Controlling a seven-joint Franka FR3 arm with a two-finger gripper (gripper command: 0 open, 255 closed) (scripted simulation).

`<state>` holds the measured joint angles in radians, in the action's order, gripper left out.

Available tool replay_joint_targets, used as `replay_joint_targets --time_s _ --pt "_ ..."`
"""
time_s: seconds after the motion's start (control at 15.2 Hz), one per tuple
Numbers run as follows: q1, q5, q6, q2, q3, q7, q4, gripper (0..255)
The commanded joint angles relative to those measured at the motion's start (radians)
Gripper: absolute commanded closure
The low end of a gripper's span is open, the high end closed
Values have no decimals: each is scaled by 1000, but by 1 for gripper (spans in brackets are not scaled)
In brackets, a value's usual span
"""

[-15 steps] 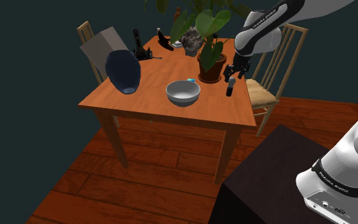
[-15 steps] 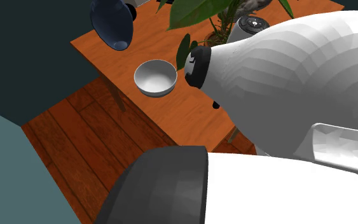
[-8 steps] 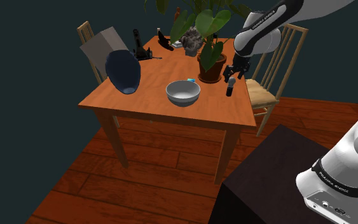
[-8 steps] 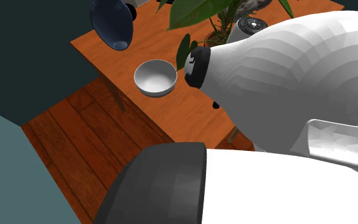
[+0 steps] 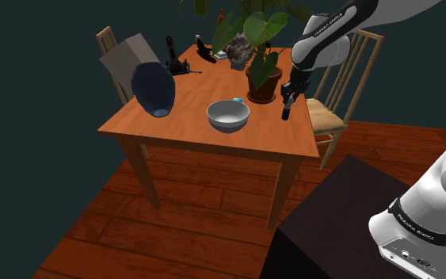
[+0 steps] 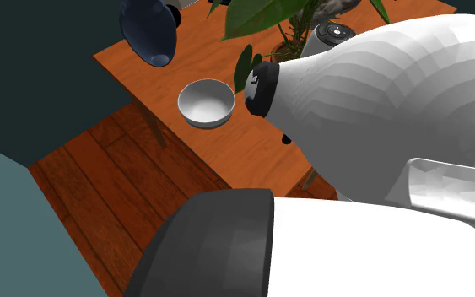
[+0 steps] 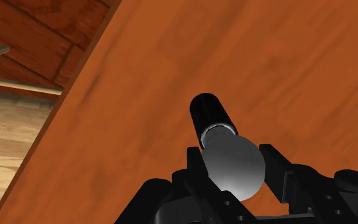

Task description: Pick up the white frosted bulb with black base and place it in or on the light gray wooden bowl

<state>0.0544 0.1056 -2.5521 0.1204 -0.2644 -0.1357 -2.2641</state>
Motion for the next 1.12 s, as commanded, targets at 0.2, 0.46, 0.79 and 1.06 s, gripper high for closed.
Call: replay_joint_targets --time_s 0.2,0.46,0.79,1.06 --pt "-2 -11 25 -19 -2 9 7 255" --pt "-4 -32 76 -55 -6 24 24 255" --pt "-5 -53 141 -95 -7 40 50 255" --pt "-5 -66 193 -123 -7 51 76 255"
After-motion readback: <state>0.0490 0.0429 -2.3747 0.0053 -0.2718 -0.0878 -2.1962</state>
